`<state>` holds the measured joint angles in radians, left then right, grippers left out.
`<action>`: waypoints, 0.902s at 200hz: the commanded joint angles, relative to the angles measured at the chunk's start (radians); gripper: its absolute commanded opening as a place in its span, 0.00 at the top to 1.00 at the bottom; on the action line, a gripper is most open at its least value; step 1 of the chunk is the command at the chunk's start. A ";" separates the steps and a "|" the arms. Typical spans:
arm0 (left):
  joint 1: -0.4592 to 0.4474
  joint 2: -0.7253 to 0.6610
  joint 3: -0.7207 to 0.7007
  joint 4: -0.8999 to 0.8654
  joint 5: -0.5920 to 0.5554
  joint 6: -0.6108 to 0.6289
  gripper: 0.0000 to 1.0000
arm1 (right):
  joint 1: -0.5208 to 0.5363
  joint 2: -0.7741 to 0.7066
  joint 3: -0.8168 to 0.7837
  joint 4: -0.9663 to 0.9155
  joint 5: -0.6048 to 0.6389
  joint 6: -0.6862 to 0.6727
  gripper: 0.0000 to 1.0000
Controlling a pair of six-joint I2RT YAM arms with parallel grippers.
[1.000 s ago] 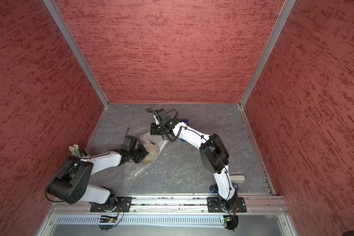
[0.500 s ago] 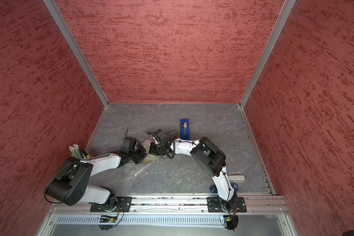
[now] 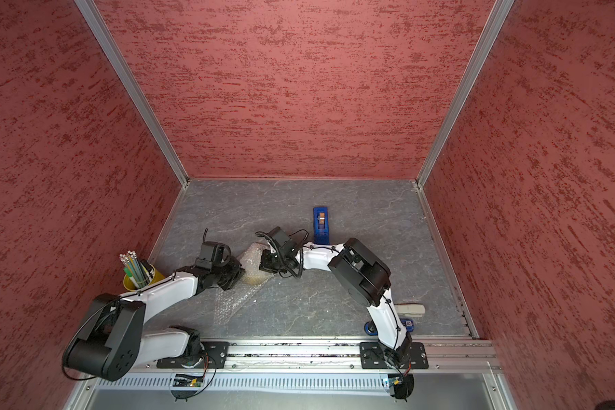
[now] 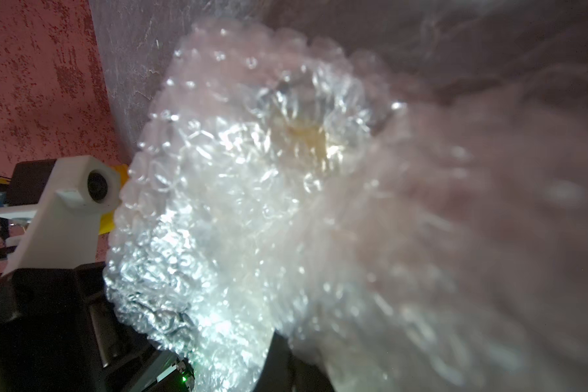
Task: Wrap dinner plates in bubble wrap
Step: Wrap the plate in the bubble wrap.
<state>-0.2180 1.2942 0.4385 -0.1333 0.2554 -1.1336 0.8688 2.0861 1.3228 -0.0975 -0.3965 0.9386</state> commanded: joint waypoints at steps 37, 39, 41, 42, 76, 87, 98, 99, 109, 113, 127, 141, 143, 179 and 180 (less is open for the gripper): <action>0.007 0.047 -0.053 0.004 0.001 0.008 1.00 | 0.022 -0.003 0.155 -0.107 0.006 -0.072 1.00; 0.008 0.046 -0.053 0.004 0.001 0.008 1.00 | 0.023 -0.001 0.159 -0.111 0.006 -0.074 1.00; 0.007 0.046 -0.053 0.004 0.000 0.009 1.00 | 0.025 0.000 0.162 -0.115 0.008 -0.076 1.00; 0.008 0.045 -0.053 0.004 -0.001 0.009 1.00 | 0.026 0.001 0.164 -0.118 0.008 -0.075 1.00; 0.008 0.038 -0.064 0.019 0.000 0.008 1.00 | 0.043 0.041 0.139 -0.123 0.010 -0.050 1.00; 0.006 0.039 -0.070 0.032 0.004 0.008 1.00 | 0.049 0.064 0.137 -0.119 -0.008 -0.047 1.00; 0.003 0.036 -0.072 0.035 0.001 0.010 1.00 | 0.055 0.090 0.148 -0.129 -0.022 -0.049 1.00; 0.003 0.037 -0.071 0.036 0.001 0.011 1.00 | 0.055 0.093 0.149 -0.129 -0.025 -0.049 1.00; 0.002 0.036 -0.073 0.039 0.001 0.011 1.00 | 0.056 0.111 0.158 -0.141 -0.039 -0.052 1.00; 0.002 0.036 -0.075 0.042 0.001 0.010 1.00 | 0.056 0.115 0.159 -0.142 -0.043 -0.049 1.00; 0.002 0.033 -0.075 0.047 0.004 0.009 1.00 | 0.056 0.118 0.147 -0.133 -0.047 -0.047 1.00; 0.002 0.023 -0.073 0.050 0.015 0.001 1.00 | 0.056 0.125 0.148 -0.145 -0.045 -0.046 1.00; 0.002 0.020 -0.072 0.050 0.018 -0.002 1.00 | 0.055 0.127 0.149 -0.147 -0.044 -0.046 1.00; -0.003 -0.126 -0.012 -0.072 0.032 -0.049 0.95 | 0.049 0.140 0.150 -0.180 -0.031 -0.034 1.00; -0.003 -0.132 -0.009 -0.079 0.030 -0.051 0.94 | 0.049 0.140 0.150 -0.180 -0.030 -0.034 1.00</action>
<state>-0.2165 1.2572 0.3981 -0.0723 0.2874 -1.1515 0.9154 2.1883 1.4784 -0.1894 -0.4416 0.8845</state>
